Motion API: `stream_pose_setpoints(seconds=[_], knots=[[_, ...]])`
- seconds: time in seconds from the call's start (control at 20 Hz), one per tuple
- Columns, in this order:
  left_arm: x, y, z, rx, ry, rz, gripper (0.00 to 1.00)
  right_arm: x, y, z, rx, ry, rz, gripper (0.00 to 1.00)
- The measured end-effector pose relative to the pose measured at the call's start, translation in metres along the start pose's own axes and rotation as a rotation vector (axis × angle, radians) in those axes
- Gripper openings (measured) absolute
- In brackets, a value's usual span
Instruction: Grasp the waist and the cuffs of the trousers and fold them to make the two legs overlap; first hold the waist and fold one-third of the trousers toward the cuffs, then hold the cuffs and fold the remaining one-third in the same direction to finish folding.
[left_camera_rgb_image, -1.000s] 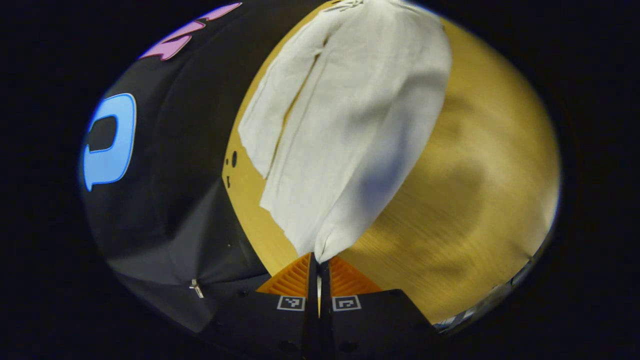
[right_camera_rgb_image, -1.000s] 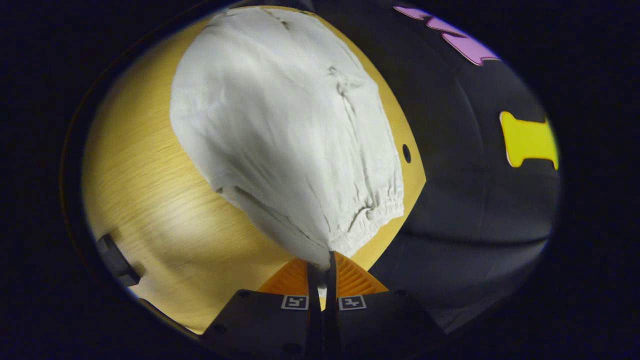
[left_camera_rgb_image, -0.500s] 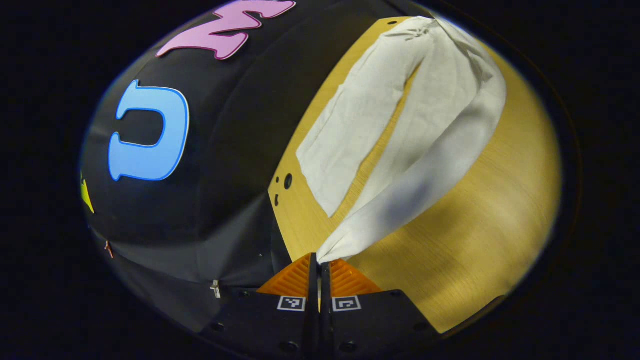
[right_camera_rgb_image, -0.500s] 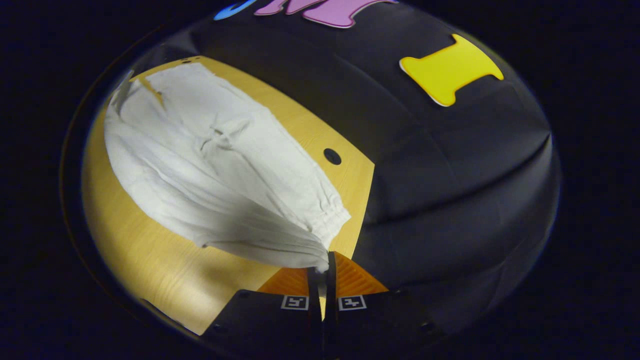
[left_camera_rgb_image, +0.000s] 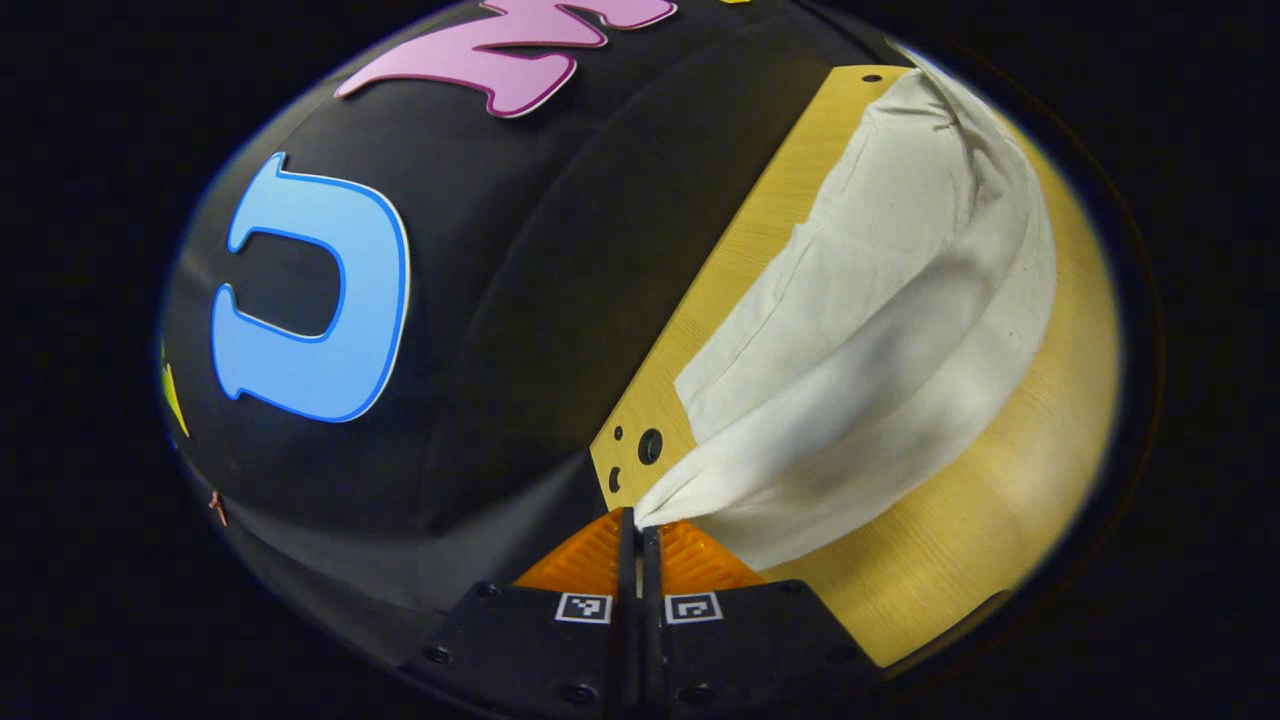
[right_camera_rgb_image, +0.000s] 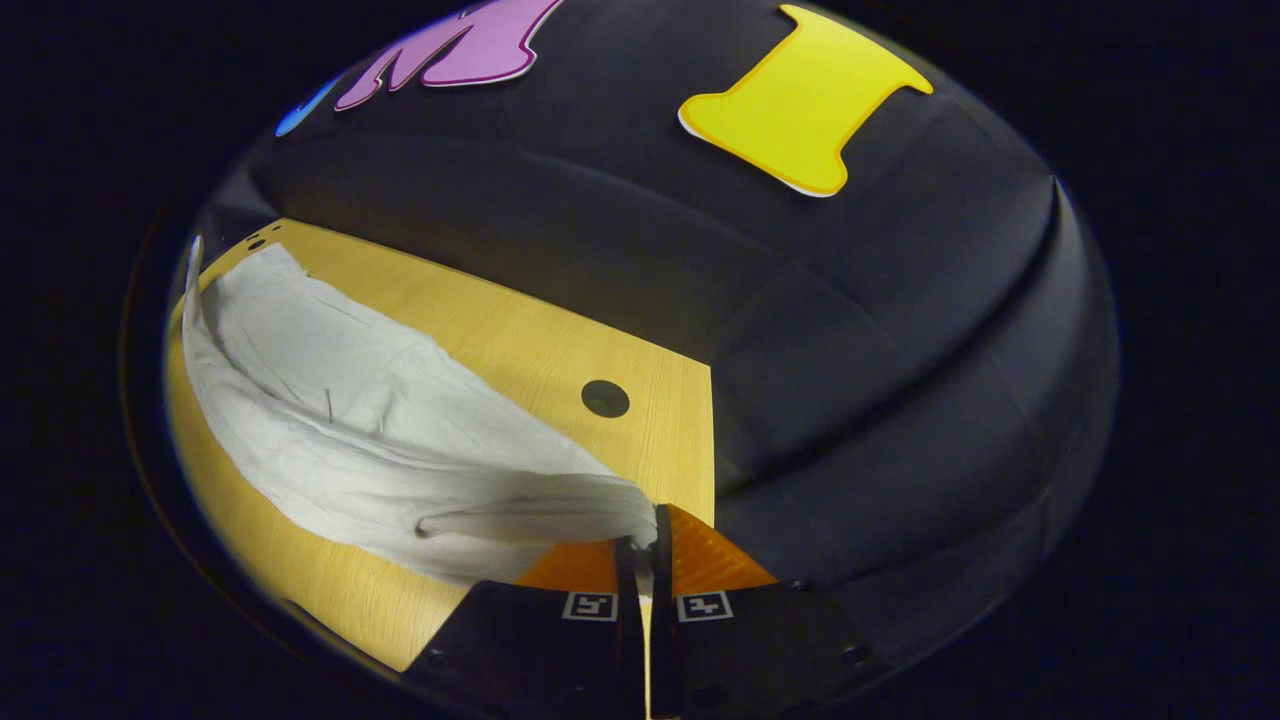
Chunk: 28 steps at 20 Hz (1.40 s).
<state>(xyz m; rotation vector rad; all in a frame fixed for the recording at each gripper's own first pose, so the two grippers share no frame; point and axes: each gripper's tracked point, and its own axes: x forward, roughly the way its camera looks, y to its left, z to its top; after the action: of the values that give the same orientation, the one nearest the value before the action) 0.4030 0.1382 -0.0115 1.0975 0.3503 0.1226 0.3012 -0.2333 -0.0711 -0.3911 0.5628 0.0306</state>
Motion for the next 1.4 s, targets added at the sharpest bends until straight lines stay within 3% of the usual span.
stream_pose_setpoints(seconds=[0.1,0.2,0.25,0.45,0.55,0.7,0.75,0.95,1.1,1.4], knots=[[0.024,0.006,0.007,-0.047,-0.002,0.002,0.05,0.012,0.000,0.005,0.025,-0.002,0.001,0.07],[0.045,0.012,0.012,-0.105,0.010,0.012,0.05,0.025,0.001,0.016,0.063,-0.009,-0.006,0.12],[0.058,0.014,0.013,-0.141,0.016,0.013,0.05,0.033,0.001,0.022,0.082,-0.015,-0.012,0.07],[0.093,-0.001,0.019,-0.228,0.033,-0.019,0.05,0.061,0.012,0.015,0.256,0.049,0.009,0.06],[0.099,-0.020,0.016,-0.253,0.062,-0.048,0.06,0.067,0.015,0.005,0.322,0.110,0.026,0.33],[0.094,-0.029,0.023,-0.363,0.032,-0.041,0.16,0.067,0.010,0.000,0.396,0.112,0.025,0.80],[0.091,-0.033,0.026,-0.401,0.023,-0.043,0.31,0.065,0.003,0.001,0.433,0.100,0.022,0.95],[0.052,-0.042,0.044,-0.566,-0.018,-0.055,0.90,0.048,-0.017,-0.004,0.604,0.061,-0.011,0.99],[0.018,-0.054,0.075,-0.690,-0.101,-0.093,0.96,0.045,-0.024,-0.014,0.729,0.029,-0.048,0.99],[-0.053,-0.070,0.120,-0.852,-0.195,-0.136,0.97,0.055,-0.012,-0.034,0.766,0.056,-0.091,0.99]])
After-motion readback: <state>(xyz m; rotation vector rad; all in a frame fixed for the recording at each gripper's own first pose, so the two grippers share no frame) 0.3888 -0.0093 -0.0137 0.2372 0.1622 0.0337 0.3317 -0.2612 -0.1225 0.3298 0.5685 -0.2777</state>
